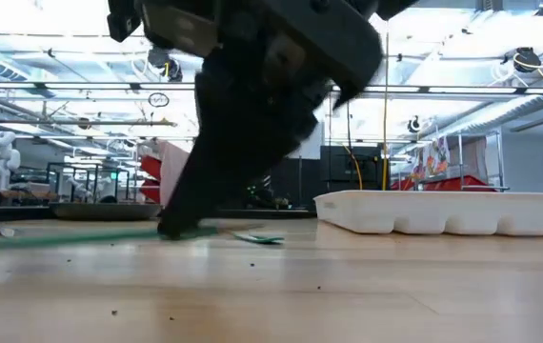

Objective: Sort silverware
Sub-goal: Put the green knife into the silverware tray

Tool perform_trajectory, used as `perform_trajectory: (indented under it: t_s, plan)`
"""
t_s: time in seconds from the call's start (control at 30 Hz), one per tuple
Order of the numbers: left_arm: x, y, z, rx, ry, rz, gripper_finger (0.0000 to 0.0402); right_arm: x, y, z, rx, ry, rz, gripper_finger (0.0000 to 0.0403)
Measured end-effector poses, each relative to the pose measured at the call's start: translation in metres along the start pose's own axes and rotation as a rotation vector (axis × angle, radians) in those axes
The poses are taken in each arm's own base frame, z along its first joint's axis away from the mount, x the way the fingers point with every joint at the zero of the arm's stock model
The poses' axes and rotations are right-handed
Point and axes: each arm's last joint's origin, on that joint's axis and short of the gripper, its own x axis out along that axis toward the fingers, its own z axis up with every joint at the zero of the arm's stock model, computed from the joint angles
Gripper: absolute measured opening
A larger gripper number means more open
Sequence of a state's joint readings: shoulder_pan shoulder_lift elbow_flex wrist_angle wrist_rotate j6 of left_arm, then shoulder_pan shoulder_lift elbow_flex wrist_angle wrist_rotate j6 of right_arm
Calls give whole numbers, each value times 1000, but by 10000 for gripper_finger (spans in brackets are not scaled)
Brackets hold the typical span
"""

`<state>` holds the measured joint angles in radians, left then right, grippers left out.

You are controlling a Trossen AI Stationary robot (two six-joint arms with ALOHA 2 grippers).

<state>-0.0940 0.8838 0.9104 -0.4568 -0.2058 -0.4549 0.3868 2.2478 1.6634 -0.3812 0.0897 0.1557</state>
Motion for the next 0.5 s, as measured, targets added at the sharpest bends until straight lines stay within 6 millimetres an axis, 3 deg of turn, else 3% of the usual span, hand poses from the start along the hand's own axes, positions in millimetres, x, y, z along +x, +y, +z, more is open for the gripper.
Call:
perform_trajectory:
  t_s: [0.3, 0.5]
  plan:
    - [0, 0, 0, 26, -3, -1, 97, -32, -17, 16, 100, -54, -86, 1]
    - [0, 0, 0, 43, -5, 3, 97, -47, -45, 14, 237, 18, -181, 1]
